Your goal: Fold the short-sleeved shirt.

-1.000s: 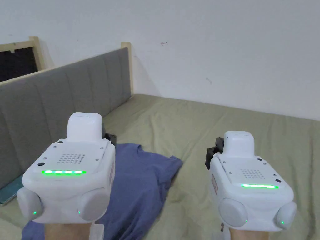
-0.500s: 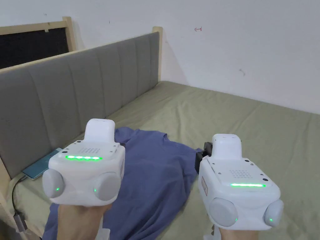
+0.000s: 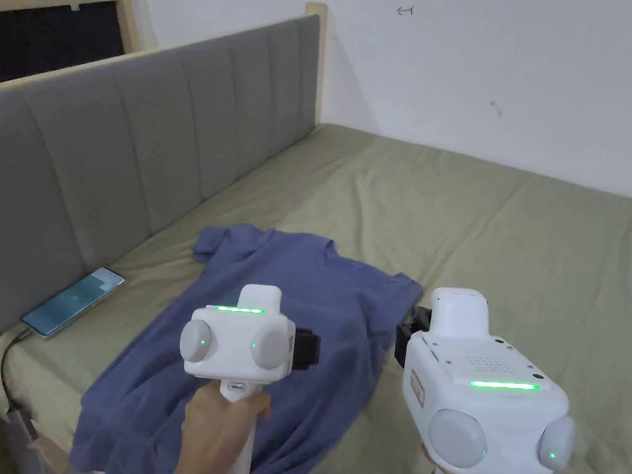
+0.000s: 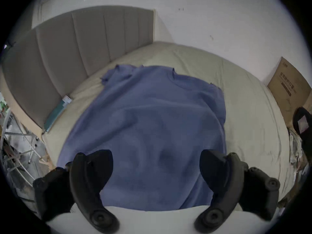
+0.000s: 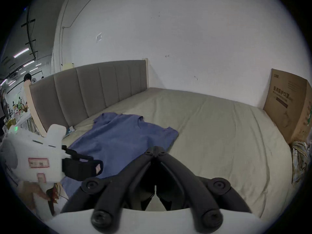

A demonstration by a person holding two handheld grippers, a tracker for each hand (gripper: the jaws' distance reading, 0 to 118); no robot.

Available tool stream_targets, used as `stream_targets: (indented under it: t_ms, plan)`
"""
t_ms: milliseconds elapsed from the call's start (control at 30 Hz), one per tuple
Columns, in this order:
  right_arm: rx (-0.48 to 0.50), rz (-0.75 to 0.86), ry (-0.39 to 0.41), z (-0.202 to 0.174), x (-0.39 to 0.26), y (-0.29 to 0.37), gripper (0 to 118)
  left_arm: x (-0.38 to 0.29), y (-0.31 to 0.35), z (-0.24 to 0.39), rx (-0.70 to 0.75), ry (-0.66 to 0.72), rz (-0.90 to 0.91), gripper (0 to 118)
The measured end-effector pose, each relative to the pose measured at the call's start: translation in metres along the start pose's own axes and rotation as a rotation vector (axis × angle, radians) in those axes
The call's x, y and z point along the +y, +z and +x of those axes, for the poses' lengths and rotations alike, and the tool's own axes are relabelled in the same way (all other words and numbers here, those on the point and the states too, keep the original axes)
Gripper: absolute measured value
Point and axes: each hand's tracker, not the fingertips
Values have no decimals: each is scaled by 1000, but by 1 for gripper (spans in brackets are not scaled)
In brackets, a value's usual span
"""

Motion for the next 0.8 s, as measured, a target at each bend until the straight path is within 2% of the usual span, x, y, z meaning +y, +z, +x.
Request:
stream_targets:
  t_ms: [233, 300, 333, 433, 533, 567, 600, 633, 667, 700, 800]
  plan:
    - [-13, -58, -15, 7, -10, -23, 0, 7, -73, 25, -68, -59, -185, 105]
    - [-8, -75, -27, 9, -12, -30, 0, -4, -89, 31, -29, -79, -253, 101]
    - [-6, -80, -29, 9, -13, -32, 0, -7, -88, 32, -31, -91, -204, 101]
    - [-5, -91, -15, 7, -17, -37, 0, -1, -83, 31, -27, -79, -201, 88]
    - [-2, -108, -21, 6, -19, -41, 0, 2, -85, 28, -30, -62, -207, 85]
    - [8, -114, -41, 7, -19, -41, 0, 5, -86, 25, -32, -64, -205, 76]
    - [11, -115, -47, 7, -20, -41, 0, 8, -84, 24, -18, -63, -193, 62]
    - [9, -115, -45, 7, -20, -40, 0, 10, -84, 22, 5, -56, -174, 39]
    - [5, -115, -41, 7, -20, -40, 0, 11, -85, 20, 26, -39, -175, 12]
    - [3, -116, -37, 7, -20, -39, 0, 12, -86, 16, 33, -33, -196, 8]
    - [2, -112, -39, 11, -18, -34, 0, 14, -87, 12, -8, -14, -208, 7]
